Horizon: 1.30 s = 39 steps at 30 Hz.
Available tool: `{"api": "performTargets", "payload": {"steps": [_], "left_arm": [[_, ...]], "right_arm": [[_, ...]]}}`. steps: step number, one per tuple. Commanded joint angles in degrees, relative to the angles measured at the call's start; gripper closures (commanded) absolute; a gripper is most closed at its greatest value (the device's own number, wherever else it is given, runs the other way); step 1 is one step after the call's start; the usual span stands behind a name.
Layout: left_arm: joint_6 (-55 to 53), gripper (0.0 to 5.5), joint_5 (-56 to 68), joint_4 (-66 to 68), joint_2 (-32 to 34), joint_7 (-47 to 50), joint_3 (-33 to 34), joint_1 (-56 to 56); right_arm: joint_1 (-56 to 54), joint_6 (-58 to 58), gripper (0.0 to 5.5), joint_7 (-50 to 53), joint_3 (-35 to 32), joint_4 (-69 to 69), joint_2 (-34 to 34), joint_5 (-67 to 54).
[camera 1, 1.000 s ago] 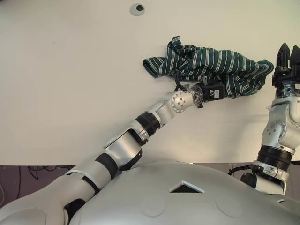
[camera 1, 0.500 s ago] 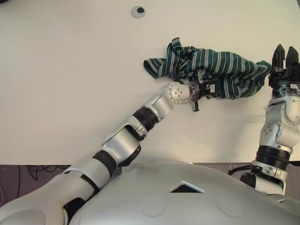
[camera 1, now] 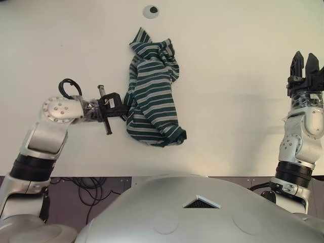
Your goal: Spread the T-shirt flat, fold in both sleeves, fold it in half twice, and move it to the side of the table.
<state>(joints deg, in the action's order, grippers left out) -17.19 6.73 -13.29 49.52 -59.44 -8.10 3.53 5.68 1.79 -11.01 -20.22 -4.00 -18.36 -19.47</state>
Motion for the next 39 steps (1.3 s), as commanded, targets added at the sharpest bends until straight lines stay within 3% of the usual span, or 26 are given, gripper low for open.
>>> {"api": "performTargets", "payload": {"steps": [1,4,5,11,15,19,26,34,39], "left_arm": [[4.4,5.49,4.7,0.5,-2.6,0.8,5.0,-0.8],[9.8,5.49,9.6,-0.3,-8.0,2.5,7.9,-2.4],[10.9,5.23,9.9,0.1,-8.4,2.7,8.4,-2.6],[18.4,4.40,4.0,2.5,-4.2,2.6,10.1,1.0],[25.5,4.40,-5.4,5.6,-0.9,6.0,10.1,4.4],[30.5,4.40,-6.6,2.2,0.8,5.8,11.6,9.8],[33.2,4.40,-6.1,-8.9,2.8,0.5,4.0,20.9],[34.9,4.40,-13.6,-4.9,-2.8,3.8,-5.8,15.6],[35.3,4.40,-14.4,-3.3,-2.1,3.5,-8.2,15.3]], "right_arm": [[0.7,-0.7,3.76,0.1,0.4,-1.0,1.1,1.1],[1.3,-0.9,3.76,0.1,0.4,-1.3,1.3,1.5],[1.4,-0.9,3.76,0.1,0.4,-1.4,1.4,1.6],[2.5,-0.7,3.76,0.1,0.8,-2.5,1.6,1.8],[3.3,-0.4,3.76,0.1,0.7,-3.5,1.7,2.1],[3.5,-0.2,3.76,0.0,0.6,-4.0,1.9,2.4],[3.8,0.2,3.76,0.1,0.8,-4.2,2.1,3.2],[3.6,0.4,3.76,-0.2,1.6,-3.8,2.4,3.9],[4.0,0.7,3.76,-0.2,2.1,-4.2,2.5,4.0]]}}
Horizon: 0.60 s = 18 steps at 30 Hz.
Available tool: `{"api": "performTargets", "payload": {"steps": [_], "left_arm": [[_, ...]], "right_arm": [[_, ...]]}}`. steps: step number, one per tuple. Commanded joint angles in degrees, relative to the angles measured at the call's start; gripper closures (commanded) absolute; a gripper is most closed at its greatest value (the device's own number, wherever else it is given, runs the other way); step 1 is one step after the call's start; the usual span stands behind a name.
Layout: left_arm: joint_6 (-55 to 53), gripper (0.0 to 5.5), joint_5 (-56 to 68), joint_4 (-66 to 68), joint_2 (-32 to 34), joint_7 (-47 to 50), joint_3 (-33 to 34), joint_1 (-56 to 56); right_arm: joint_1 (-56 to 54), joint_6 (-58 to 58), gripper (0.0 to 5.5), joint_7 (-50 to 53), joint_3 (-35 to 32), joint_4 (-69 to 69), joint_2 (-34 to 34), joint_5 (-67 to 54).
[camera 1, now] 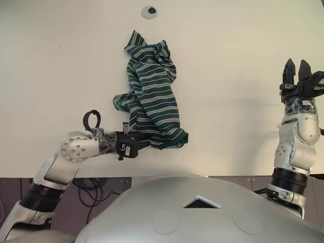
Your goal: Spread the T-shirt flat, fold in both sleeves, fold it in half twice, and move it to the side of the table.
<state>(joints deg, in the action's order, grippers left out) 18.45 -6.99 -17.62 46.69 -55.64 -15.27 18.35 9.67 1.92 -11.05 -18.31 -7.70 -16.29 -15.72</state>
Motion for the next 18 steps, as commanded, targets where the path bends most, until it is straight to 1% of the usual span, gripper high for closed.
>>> {"api": "performTargets", "payload": {"steps": [1,2,4,9,10,11,13,14,18], "left_arm": [[-0.4,4.40,-0.4,1.0,0.7,-0.2,-1.1,0.4],[-0.4,4.40,-0.2,0.9,0.8,-0.2,-1.2,0.3],[-1.0,4.70,0.4,0.5,1.4,-0.9,-1.5,0.7],[-3.6,4.70,5.4,-2.5,3.8,-2.7,0.3,1.5],[-4.0,4.88,5.8,-2.7,3.9,-2.9,0.3,1.4],[-4.6,4.92,6.1,-2.8,3.8,-3.0,0.1,1.3],[-5.5,5.35,6.3,-2.6,3.3,-3.0,-0.5,1.1],[-5.9,5.46,6.5,-2.5,3.1,-2.9,-0.6,1.1],[-9.3,5.46,10.4,-2.7,0.9,-1.8,0.7,-0.7]], "right_arm": [[0.2,0.6,3.76,-0.2,0.2,-0.6,0.4,0.2],[0.4,0.6,3.76,-0.2,0.2,-0.7,0.3,0.2],[0.5,0.8,3.76,-0.2,0.3,-1.0,0.2,0.1],[0.7,1.0,3.76,-0.1,0.3,-1.1,0.2,0.1],[0.7,1.0,3.76,-0.1,0.4,-1.1,0.2,0.2],[0.7,1.0,3.76,-0.1,0.4,-1.0,0.1,0.2],[0.6,1.0,3.76,-0.1,0.4,-1.0,0.1,0.2],[0.5,1.1,3.76,-0.1,0.5,-1.0,0.1,0.2],[0.4,1.0,3.76,0.0,0.6,-1.0,0.2,0.4]]}}
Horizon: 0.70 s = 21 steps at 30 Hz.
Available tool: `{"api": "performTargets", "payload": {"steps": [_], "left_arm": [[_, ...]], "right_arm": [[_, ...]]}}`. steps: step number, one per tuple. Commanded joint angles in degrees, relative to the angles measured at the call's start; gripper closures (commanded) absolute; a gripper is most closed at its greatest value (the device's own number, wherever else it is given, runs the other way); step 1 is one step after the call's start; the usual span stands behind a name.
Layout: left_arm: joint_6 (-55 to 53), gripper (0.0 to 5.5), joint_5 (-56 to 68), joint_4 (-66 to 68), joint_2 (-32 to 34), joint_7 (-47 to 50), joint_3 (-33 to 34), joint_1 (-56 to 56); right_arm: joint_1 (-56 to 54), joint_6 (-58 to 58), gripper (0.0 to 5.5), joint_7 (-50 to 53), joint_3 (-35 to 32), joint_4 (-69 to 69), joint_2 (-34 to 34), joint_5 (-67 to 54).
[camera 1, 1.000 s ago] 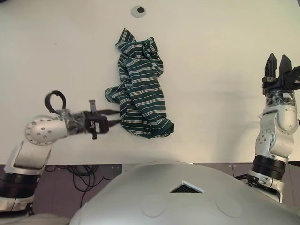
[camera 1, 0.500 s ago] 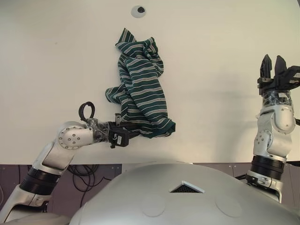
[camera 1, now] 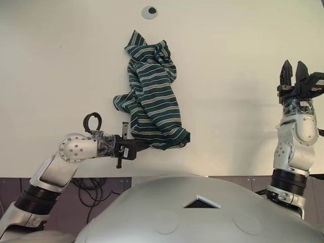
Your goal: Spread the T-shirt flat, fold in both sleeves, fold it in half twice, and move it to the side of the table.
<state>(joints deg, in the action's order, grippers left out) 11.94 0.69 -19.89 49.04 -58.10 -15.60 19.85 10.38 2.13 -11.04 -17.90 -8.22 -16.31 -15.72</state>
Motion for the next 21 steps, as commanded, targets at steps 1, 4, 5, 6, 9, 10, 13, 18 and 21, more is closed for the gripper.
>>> {"api": "performTargets", "payload": {"steps": [1,4,5,6,9,10,13,18,21], "left_arm": [[-3.1,5.46,2.7,0.1,-1.9,1.1,1.3,-3.1],[-3.1,5.46,2.4,1.0,-2.1,1.2,1.1,-3.8],[-3.0,5.46,2.8,1.0,-2.2,1.1,1.0,-3.8],[-3.0,5.46,3.6,0.7,-2.7,1.3,1.1,-4.0],[-6.6,5.46,14.0,-2.9,-6.4,2.6,4.1,-6.4],[-10.1,5.46,20.9,-5.1,-8.0,3.8,6.5,-8.2],[-18.8,5.46,33.3,-8.9,-10.6,7.3,10.4,-13.6],[-30.3,5.46,40.9,-9.7,-14.9,16.4,12.0,-25.6],[-35.8,5.50,41.5,-7.7,-17.4,21.5,12.0,-33.2]], "right_arm": [[-0.3,0.8,3.76,0.0,0.3,-0.4,0.3,0.4],[-0.7,0.8,3.76,0.0,0.5,-0.3,0.2,0.5],[-0.8,0.8,3.76,0.0,0.5,-0.2,0.2,0.5],[-0.9,0.8,3.76,0.0,0.5,-0.2,0.2,0.5],[-1.1,0.7,3.76,-0.1,0.7,0.1,0.3,0.7],[-1.3,0.7,3.76,-0.1,0.9,0.1,0.3,0.7],[-1.4,0.4,3.76,-1.7,2.8,-0.9,0.2,0.8],[0.2,2.5,3.76,-8.8,8.7,-6.6,0.8,-3.9],[2.4,5.5,3.63,-14.4,12.2,-10.5,0.4,-9.3]]}}
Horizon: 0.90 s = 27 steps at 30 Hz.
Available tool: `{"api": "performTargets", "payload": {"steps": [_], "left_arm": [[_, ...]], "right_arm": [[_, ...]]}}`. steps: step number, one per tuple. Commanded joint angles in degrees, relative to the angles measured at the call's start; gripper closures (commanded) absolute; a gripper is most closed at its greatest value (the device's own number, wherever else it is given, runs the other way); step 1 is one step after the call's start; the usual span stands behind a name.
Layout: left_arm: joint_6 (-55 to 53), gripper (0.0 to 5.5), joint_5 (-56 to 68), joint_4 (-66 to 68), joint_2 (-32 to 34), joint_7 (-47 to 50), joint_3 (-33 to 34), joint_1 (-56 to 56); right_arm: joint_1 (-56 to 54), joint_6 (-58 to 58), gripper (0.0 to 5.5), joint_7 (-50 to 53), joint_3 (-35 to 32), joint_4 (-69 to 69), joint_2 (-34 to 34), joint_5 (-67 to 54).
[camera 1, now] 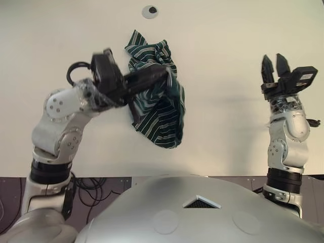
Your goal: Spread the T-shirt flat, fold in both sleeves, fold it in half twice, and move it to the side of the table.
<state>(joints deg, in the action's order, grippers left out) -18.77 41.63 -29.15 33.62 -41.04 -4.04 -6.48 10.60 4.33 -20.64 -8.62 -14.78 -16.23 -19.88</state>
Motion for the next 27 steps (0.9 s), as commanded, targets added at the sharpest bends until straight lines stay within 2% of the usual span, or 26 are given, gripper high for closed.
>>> {"api": "performTargets", "payload": {"steps": [1,7,14,18,22,27], "left_arm": [[-6.6,5.50,0.3,2.3,-2.7,6.0,0.5,-9.0],[-9.6,5.50,-4.9,8.5,-5.6,10.1,0.1,-18.4],[-9.1,5.50,-8.5,14.1,-9.5,11.3,0.1,-23.9],[-8.6,5.50,-10.5,17.1,-11.9,12.0,0.4,-26.3],[-8.2,5.50,-13.8,17.4,-13.7,13.5,-0.9,-27.1],[-8.7,5.50,-17.9,16.4,-17.2,15.0,-4.9,-26.2]], "right_arm": [[3.1,4.8,3.51,-6.9,3.6,-5.6,0.2,-8.0],[10.5,12.3,2.30,-15.7,7.0,-19.1,-1.6,-24.9],[15.0,15.7,1.18,-13.0,16.0,-26.4,0.0,-24.4],[13.2,14.5,0.60,-6.4,25.0,-22.9,2.6,-12.0],[9.4,8.4,0.60,6.4,35.4,-16.8,8.9,8.7],[5.8,4.4,0.60,16.0,41.1,-10.6,10.3,27.0]]}}
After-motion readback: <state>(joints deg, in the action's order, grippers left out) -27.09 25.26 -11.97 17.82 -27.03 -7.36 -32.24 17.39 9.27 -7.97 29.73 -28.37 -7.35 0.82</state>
